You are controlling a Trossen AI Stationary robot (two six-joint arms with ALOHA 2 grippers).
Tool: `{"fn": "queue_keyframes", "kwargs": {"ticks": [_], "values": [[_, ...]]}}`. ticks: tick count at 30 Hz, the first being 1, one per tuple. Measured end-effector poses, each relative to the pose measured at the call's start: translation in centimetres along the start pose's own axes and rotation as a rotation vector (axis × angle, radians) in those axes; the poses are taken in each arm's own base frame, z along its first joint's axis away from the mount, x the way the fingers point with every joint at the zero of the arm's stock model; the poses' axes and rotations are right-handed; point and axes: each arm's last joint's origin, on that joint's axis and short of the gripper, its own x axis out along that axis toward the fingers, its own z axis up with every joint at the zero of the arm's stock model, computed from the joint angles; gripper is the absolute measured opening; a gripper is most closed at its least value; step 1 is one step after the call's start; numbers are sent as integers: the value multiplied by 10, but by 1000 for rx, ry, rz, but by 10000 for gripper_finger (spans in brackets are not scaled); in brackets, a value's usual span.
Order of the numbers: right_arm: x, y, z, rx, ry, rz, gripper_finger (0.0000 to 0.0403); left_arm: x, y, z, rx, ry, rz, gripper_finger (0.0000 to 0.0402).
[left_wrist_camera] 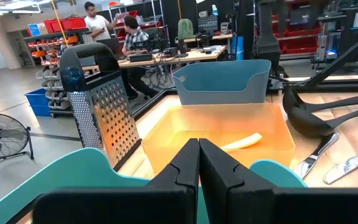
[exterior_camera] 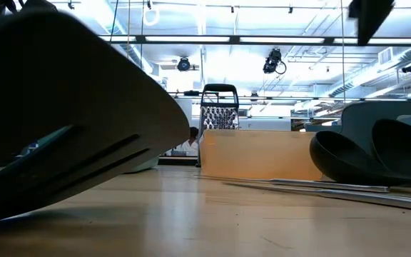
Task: Pick & Place Kitchen Items
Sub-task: Put the left black serving spoon into the blue bin
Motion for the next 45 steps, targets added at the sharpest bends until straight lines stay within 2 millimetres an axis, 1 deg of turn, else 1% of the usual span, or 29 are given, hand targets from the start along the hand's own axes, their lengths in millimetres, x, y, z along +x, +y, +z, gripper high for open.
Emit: {"fn": "queue_keyframes", "kwargs": {"ticks": [3, 6, 9, 12, 15, 17, 19, 20, 21, 26, 29, 32, 35, 37, 41, 45], "values": [[-5, 34, -19, -1, -93, 78, 194, 0, 0, 0, 0, 0, 0, 16], [-1, 68, -39, 10, -179, 102, 178, 0, 0, 0, 0, 0, 0, 16], [9, 99, -56, -2, -277, 112, 160, 0, 0, 0, -1, -1, 0, 16], [21, 127, -67, -46, -405, 114, 137, 0, 0, 0, -5, 0, 0, 16], [32, 146, -75, -70, -500, 100, 104, 0, 0, 0, -13, 0, 0, 16], [37, 150, -80, -49, -515, 84, 71, 0, 0, 0, -18, 0, 0, 16], [41, 152, -85, -36, -515, 70, 29, 0, 0, 0, -27, 0, 0, 16], [42, 152, -87, -35, -507, 62, 15, 0, 0, 0, -27, 0, 0, 16], [43, 152, -89, -30, -501, 57, 10, 0, 0, 0, -27, 0, 0, 16], [43, 151, -94, 1, -474, 59, 27, 0, 0, 0, -25, 0, 0, 16], [44, 151, -95, 7, -429, 74, 24, 0, 0, 0, -25, 0, 0, 16], [47, 150, -95, 83, -354, 83, 23, 0, 0, 0, -24, 0, 0, 16], [56, 152, -94, 169, -176, 104, 39, 0, 0, 0, -23, 0, 0, 16], [65, 152, -94, 219, -53, 75, 62, 0, 0, 0, -23, 0, 0, 16], [86, 150, -93, 286, 159, -29, 126, 0, 0, 0, -23, 0, 0, 16], [101, 149, -86, 340, 289, -83, 191, 0, 0, 0, -23, 0, 0, 16]]}}
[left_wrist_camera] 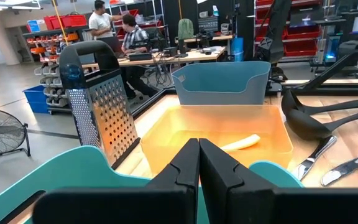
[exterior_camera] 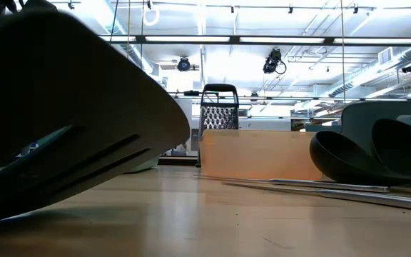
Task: Pick & Place Kitchen Items
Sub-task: Put the left black serving spoon into the blue bin
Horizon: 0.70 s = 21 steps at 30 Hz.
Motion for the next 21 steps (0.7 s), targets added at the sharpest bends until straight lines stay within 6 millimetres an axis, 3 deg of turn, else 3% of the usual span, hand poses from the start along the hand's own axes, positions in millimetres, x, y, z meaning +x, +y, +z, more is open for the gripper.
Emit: {"fn": "queue_keyframes", "kwargs": {"ticks": [6, 13, 21], "values": [[3, 6, 15, 10, 9, 42, 238, 0, 0, 0, -3, 0, 0, 16], [7, 12, 22, 1, -12, 118, 225, 0, 0, 0, 0, 0, 0, 16], [33, 1, 20, 55, 47, 71, 217, 0, 0, 0, 0, 0, 1, 16]]}}
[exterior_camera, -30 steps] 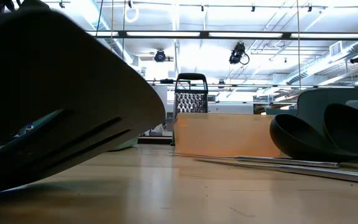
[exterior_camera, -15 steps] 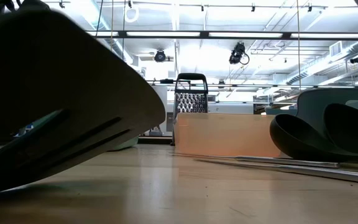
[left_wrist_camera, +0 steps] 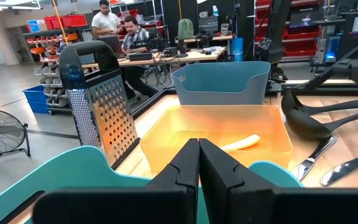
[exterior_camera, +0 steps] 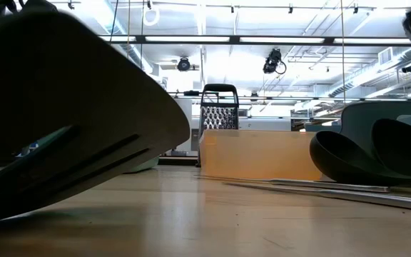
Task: Pick & Place Kitchen Items
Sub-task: Put the left black serving spoon into the blue bin
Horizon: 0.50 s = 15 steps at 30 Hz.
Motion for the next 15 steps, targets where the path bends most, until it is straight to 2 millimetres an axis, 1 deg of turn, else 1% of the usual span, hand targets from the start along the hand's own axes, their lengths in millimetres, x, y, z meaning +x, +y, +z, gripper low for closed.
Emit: {"fn": "queue_keyframes", "kwargs": {"ticks": [2, 8, 15], "values": [[5, -3, 0, 2, 1, -4, 217, 0, 0, 0, 0, 0, 0, 16], [15, -1, 1, -3, 0, 62, 217, 0, 0, 0, 1, 0, -1, 16], [22, -8, 3, -5, -38, 14, 217, 0, 0, 0, 1, 0, -1, 16]]}}
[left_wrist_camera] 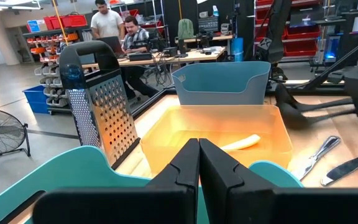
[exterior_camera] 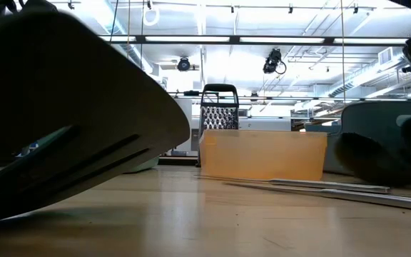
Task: Pick & Place Kitchen Items
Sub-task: Put the left black serving spoon into the blue bin
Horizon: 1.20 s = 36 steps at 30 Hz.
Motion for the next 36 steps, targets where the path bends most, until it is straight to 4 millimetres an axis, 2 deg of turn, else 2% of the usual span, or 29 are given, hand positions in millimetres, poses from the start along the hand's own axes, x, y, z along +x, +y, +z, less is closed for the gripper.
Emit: {"fn": "queue_keyframes", "kwargs": {"ticks": [7, 11, 15, 22, 31, 36], "values": [[-15, 10, 3, -39, -40, 31, 217, 0, 0, 0, 10, 0, 0, 16], [-26, 4, 3, -3, -42, -74, 217, 0, 0, 0, 10, 0, 0, 16], [-28, -6, 1, 48, -1, -181, 217, 0, 0, 0, 9, 0, 1, 16], [-13, -7, 1, 36, 11, -126, 217, 0, 0, 0, 8, 1, 0, 16], [0, -19, -3, 78, 78, -174, 217, 0, 0, 0, 8, 1, 0, 16], [4, -13, -3, 72, 87, -100, 217, 0, 0, 0, 11, 4, 0, 16]]}}
